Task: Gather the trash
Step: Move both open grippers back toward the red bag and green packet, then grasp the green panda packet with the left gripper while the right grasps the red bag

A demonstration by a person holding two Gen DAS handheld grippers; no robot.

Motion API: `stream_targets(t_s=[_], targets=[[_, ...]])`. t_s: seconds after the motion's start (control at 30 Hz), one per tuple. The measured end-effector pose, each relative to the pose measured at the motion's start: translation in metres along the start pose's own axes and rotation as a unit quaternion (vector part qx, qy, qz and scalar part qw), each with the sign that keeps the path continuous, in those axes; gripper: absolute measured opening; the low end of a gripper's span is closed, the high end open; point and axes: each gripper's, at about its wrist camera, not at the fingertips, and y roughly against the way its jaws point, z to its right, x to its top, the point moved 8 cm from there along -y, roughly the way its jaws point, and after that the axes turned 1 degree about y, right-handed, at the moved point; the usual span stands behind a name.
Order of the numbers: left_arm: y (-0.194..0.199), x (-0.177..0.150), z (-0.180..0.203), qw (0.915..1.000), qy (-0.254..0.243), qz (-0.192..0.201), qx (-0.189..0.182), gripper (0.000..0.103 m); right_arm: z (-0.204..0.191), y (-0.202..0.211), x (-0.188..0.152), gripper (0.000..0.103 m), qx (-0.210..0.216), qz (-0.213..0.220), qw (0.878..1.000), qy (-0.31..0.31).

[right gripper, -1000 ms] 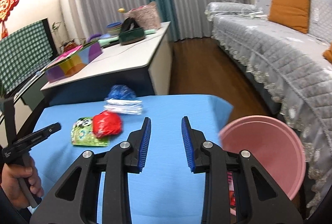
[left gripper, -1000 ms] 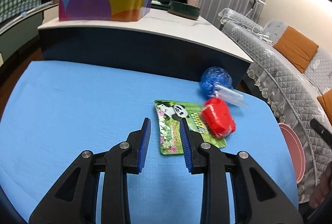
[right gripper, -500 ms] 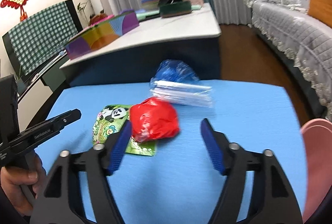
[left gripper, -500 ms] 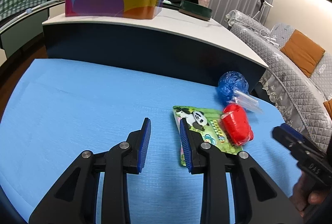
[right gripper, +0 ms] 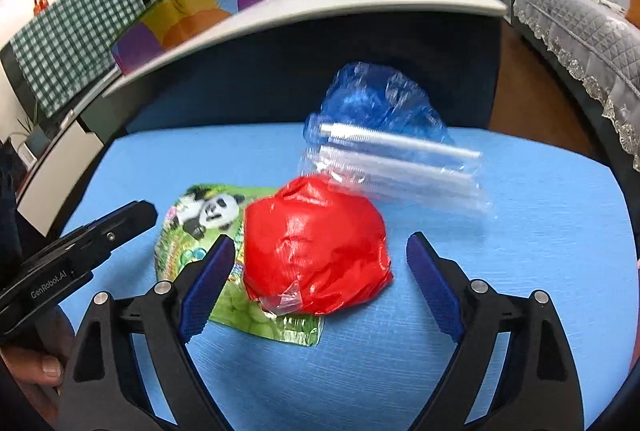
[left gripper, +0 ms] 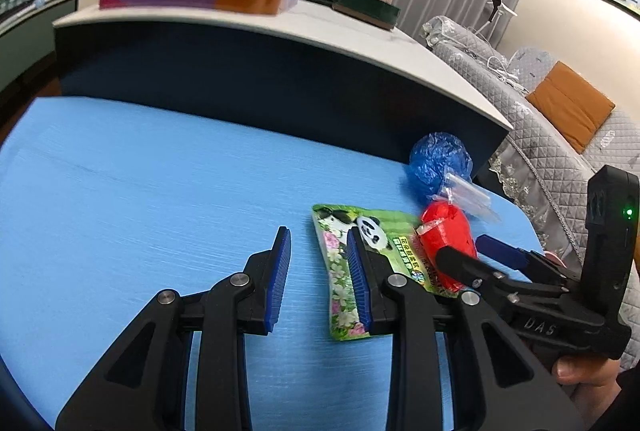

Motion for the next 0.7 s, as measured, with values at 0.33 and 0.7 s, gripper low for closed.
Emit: stream_targets(t_s=[0.33, 0.7], targets=[[-0.015, -0.013, 0.018, 0.9990, -0.016, -0.035, -0.023, 0.024, 0.003, 0.007, -0.005, 0.072, -0.011, 0.007, 1.000, -0.009], [0.019, 0.003, 0.032, 0.9988, -0.027, -0.001, -0.040, 0.007, 0.009, 0.059, -0.024, 0.072, -0.022, 0.026, 0.999, -0.018]])
